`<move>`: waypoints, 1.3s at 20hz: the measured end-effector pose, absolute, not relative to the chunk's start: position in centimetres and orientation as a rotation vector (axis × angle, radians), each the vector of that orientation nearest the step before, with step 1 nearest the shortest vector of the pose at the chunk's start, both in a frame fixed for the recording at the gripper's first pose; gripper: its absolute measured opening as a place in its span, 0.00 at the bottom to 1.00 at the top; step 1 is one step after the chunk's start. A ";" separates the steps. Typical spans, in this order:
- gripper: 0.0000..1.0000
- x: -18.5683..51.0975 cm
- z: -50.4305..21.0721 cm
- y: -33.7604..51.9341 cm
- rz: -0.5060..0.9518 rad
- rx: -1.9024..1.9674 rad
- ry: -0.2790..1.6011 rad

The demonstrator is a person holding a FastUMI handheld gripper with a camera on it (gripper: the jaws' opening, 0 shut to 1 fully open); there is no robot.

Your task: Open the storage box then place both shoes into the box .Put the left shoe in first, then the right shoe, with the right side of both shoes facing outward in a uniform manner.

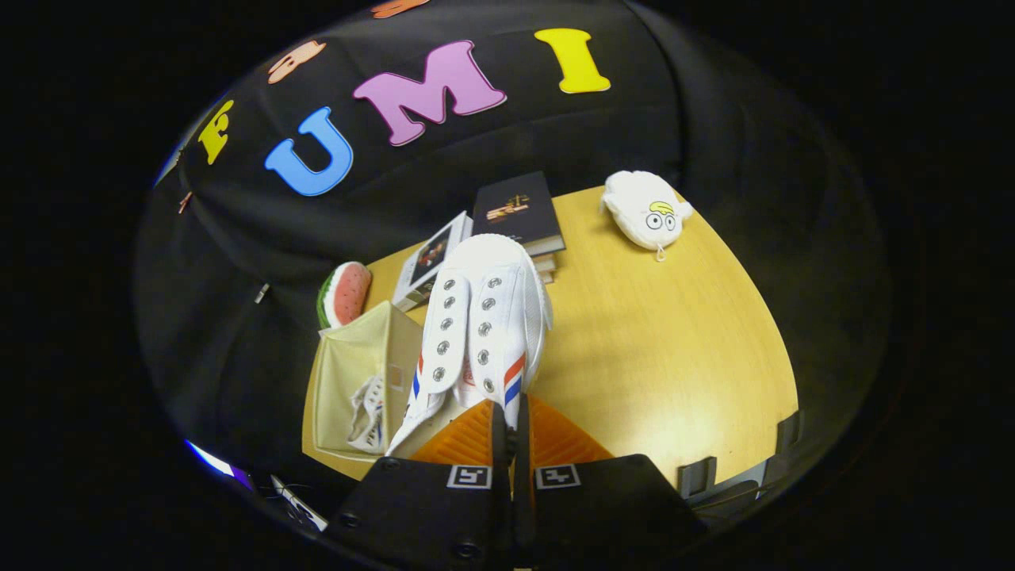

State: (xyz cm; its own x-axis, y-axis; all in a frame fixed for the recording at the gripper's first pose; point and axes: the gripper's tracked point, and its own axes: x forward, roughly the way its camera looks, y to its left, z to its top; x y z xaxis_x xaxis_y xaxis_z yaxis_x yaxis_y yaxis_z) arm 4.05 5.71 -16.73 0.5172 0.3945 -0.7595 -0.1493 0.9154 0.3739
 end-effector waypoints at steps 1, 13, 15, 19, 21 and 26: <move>0.06 3.7 -15.8 7.8 0.354 0.296 0.974; 0.06 0.8 -20.2 24.2 0.472 0.161 1.059; 0.06 0.6 -21.6 24.3 0.449 0.142 1.088; 0.05 -0.1 -23.4 24.7 0.437 0.117 1.130; 0.05 -0.3 -24.0 24.8 0.440 0.098 1.147; 0.81 0.8 -20.3 27.7 0.511 0.242 1.066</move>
